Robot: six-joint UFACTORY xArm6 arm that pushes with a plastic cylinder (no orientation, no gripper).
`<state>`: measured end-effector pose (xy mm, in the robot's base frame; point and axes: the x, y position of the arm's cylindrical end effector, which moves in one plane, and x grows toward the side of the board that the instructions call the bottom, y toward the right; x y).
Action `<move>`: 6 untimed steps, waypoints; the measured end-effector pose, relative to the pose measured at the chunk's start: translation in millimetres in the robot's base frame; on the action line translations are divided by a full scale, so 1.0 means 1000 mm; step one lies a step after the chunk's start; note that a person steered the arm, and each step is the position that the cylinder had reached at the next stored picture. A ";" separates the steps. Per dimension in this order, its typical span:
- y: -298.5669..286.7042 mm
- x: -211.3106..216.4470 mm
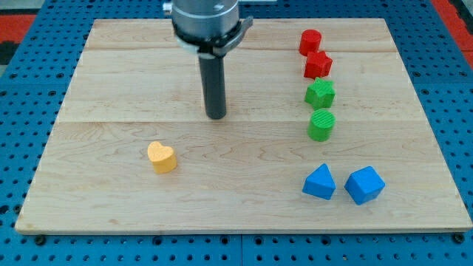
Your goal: Move the yellow heart down to the yellow hexagon
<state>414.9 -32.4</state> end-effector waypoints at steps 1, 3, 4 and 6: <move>0.002 0.042; -0.044 0.140; -0.080 0.103; -0.153 0.087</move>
<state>502.4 -185.2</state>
